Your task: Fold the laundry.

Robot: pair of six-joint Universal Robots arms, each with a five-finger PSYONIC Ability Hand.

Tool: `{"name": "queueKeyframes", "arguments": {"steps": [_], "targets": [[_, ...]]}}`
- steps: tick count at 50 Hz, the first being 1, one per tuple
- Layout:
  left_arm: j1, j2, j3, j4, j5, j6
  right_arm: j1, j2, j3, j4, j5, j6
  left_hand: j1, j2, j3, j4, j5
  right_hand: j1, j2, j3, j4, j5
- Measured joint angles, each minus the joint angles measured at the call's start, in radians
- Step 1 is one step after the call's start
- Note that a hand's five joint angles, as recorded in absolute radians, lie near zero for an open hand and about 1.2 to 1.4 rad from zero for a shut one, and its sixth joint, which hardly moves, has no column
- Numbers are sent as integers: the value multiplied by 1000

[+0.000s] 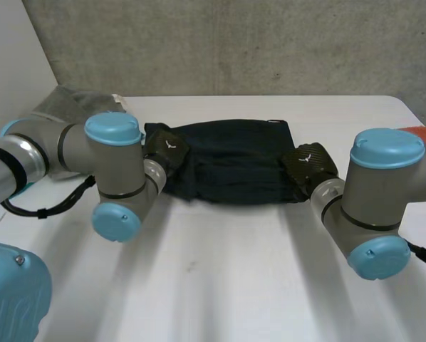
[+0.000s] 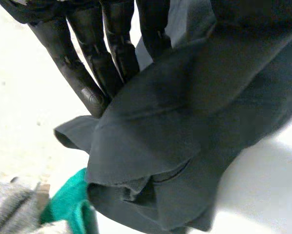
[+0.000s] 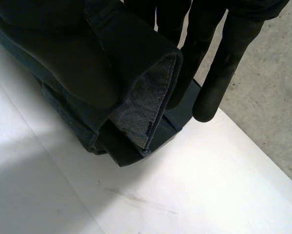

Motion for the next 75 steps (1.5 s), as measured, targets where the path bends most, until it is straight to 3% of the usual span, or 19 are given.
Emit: {"name": "queueKeyframes", "arguments": {"steps": [3, 8, 12, 22, 29, 34, 39, 44, 49, 55, 59, 63, 75], "targets": [[2, -4, 6, 34, -6, 26, -3, -2, -13, 27, 0, 2, 98, 160, 154, 163, 142, 0, 0, 0, 0, 0], [8, 41, -19, 45, -4, 48, -10, -11, -38, 89, -4, -6, 98, 170, 165, 173, 144, 0, 0, 0, 0, 0], [13, 163, -109, -9, 13, 44, -22, -41, -64, 207, -24, -47, 98, 170, 165, 173, 144, 0, 0, 0, 0, 0], [47, 587, -558, -365, 162, 50, -102, -162, -55, 739, -160, -410, 98, 174, 170, 174, 149, 0, 0, 0, 0, 9], [101, 685, -754, -547, 275, 92, -160, -222, 5, 936, -211, -594, 98, 176, 172, 175, 173, 0, 0, 0, 0, 24], [120, 652, -704, -549, 308, 83, -164, -221, -2, 906, -210, -557, 98, 176, 172, 175, 173, 0, 0, 0, 0, 30], [105, 585, -530, -481, 297, 26, -147, -201, -72, 793, -198, -421, 98, 176, 172, 175, 173, 10, 0, 0, 0, 34], [82, 515, -239, -373, 250, -56, -117, -185, -217, 549, -144, -207, 98, 176, 173, 175, 173, 9, 0, 0, 1, 34], [72, 477, 94, -206, 183, -183, -95, -199, -359, 189, -24, 24, 98, 176, 173, 175, 173, 10, 0, 6, 2, 35], [77, 475, 297, -10, 139, -343, -79, -226, -430, -90, 66, 153, 98, 176, 173, 175, 173, 10, 0, 6, 2, 35], [83, 482, 306, 50, 135, -421, -70, -228, -446, -115, 72, 163, 99, 176, 173, 175, 173, 10, 0, 6, 2, 35], [89, 488, 210, 43, 149, -447, -69, -207, -431, -40, 45, 151, 99, 176, 174, 175, 173, 10, 0, 6, 2, 35], [94, 465, -278, 0, 240, -363, -125, -82, -178, 173, -60, 99, 99, 178, 175, 176, 173, 10, 0, 6, 2, 35]]}}
